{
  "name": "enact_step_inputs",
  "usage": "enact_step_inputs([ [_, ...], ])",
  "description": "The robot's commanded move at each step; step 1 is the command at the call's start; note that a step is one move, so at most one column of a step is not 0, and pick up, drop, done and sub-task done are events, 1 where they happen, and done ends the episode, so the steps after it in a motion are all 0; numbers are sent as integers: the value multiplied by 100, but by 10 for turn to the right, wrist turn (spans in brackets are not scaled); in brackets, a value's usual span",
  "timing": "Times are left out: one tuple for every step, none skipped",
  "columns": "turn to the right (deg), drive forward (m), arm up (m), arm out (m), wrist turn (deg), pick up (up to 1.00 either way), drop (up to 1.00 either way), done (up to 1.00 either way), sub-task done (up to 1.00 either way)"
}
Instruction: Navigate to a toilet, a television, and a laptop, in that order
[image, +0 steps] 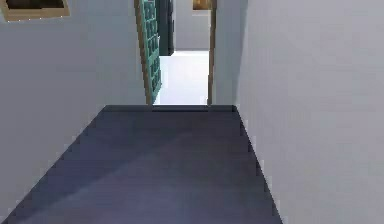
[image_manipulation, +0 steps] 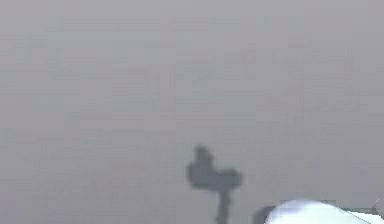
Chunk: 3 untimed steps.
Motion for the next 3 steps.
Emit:
enact_step_inputs([
  [-450,0,0,0,0,0,0,0,0],
  [-60,0,0,0,0,0,0,0,0],
  [0,5,0,0,0,0,0,0,0],
])
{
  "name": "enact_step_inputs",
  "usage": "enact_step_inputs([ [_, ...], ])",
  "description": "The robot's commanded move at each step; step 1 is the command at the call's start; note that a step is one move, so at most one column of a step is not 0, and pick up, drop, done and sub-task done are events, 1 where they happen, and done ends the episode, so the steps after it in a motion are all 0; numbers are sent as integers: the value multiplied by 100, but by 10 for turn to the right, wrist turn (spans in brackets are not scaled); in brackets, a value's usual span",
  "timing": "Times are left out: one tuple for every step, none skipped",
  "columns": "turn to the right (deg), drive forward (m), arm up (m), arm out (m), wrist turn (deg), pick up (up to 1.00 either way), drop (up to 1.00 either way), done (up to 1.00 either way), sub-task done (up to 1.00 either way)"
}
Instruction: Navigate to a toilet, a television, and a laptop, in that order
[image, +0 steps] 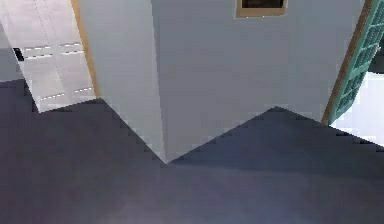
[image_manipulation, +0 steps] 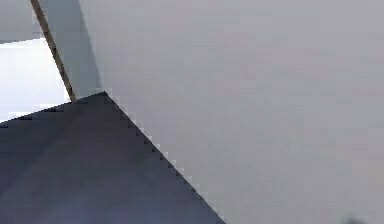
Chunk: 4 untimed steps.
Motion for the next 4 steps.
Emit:
enact_step_inputs([
  [-450,0,0,0,0,0,0,0,0],
  [-390,0,0,0,0,0,0,0,0],
  [0,10,0,0,0,0,0,0,0],
  [-450,0,0,0,0,0,0,0,0],
])
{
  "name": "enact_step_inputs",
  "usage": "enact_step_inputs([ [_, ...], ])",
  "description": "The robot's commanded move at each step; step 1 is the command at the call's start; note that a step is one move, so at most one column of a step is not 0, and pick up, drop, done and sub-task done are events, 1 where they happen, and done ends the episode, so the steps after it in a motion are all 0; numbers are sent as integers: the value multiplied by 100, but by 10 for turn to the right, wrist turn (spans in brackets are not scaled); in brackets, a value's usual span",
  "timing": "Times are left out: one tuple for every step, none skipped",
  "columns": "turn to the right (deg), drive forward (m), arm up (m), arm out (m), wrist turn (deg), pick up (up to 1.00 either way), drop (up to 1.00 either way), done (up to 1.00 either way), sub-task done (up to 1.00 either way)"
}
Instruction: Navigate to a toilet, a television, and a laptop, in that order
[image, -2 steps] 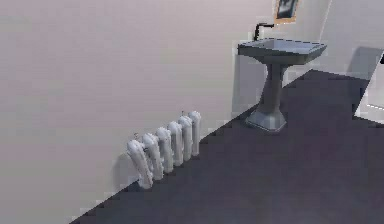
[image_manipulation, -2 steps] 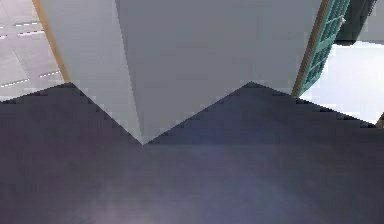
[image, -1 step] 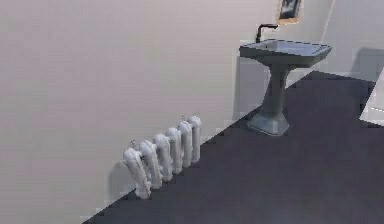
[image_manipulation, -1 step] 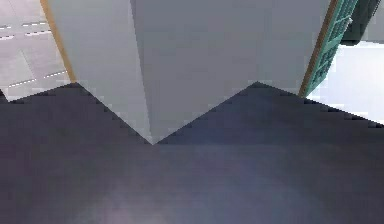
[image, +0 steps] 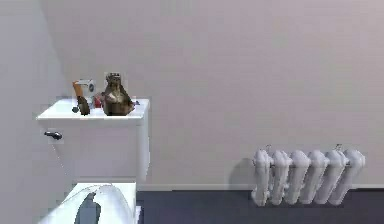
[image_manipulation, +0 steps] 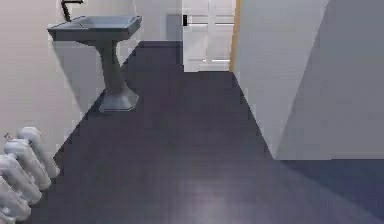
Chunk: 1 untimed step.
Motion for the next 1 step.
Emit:
enact_step_inputs([
  [-390,0,0,0,0,0,0,0,0],
])
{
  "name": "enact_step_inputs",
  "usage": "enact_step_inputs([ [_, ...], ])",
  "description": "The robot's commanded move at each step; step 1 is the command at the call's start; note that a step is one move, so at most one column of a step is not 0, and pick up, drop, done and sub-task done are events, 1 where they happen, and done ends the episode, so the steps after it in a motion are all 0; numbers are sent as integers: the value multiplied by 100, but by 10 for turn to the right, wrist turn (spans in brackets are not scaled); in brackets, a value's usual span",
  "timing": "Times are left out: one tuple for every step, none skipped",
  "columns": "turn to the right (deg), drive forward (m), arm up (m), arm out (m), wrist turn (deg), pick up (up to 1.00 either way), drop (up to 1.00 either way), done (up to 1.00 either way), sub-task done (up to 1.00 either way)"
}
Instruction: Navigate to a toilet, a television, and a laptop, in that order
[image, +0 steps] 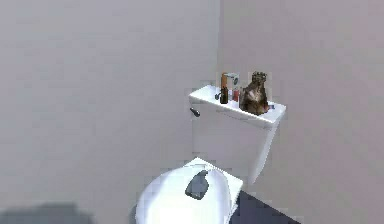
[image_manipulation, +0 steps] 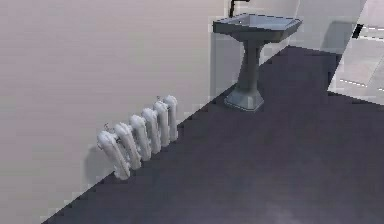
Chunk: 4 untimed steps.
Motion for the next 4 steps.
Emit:
enact_step_inputs([
  [0,0,0,0,0,0,0,0,100],
  [-450,0,0,0,0,0,0,0,0],
  [-450,0,0,0,0,0,0,0,0],
  [-450,0,0,0,0,0,0,0,0],
])
